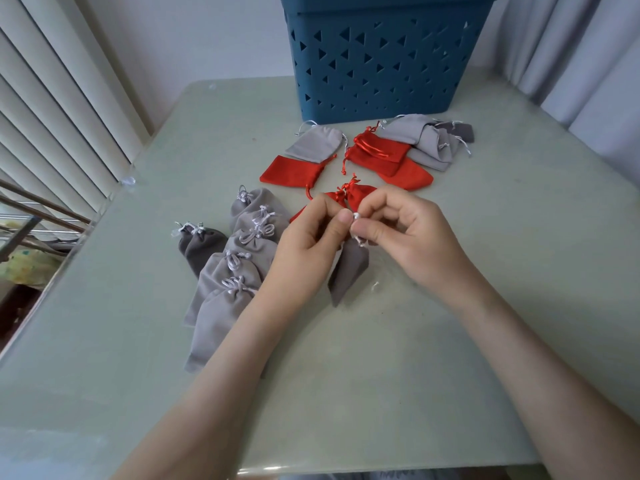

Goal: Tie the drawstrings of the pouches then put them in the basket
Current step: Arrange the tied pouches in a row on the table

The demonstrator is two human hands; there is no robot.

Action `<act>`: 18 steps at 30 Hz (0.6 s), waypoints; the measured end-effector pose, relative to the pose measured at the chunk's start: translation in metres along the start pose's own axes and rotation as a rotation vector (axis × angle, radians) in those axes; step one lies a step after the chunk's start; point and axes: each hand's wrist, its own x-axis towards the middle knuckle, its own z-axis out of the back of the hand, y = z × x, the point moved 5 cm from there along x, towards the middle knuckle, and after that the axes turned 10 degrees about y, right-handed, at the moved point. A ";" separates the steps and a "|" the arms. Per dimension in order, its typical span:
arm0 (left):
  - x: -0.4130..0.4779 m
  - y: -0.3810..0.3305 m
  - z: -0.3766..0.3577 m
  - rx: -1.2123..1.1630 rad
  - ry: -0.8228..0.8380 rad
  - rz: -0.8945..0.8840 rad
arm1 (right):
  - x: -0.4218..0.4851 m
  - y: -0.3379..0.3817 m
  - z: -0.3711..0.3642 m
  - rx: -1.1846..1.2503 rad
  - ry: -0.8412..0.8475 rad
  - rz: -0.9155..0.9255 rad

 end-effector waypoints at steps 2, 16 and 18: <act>0.000 0.000 -0.001 -0.043 -0.002 -0.002 | 0.001 -0.001 -0.001 -0.001 -0.023 0.010; -0.002 -0.003 0.001 -0.032 0.029 -0.029 | -0.001 0.006 0.006 -0.194 -0.177 0.101; -0.002 -0.006 -0.002 0.033 0.061 -0.051 | -0.001 0.005 0.008 -0.166 -0.193 0.097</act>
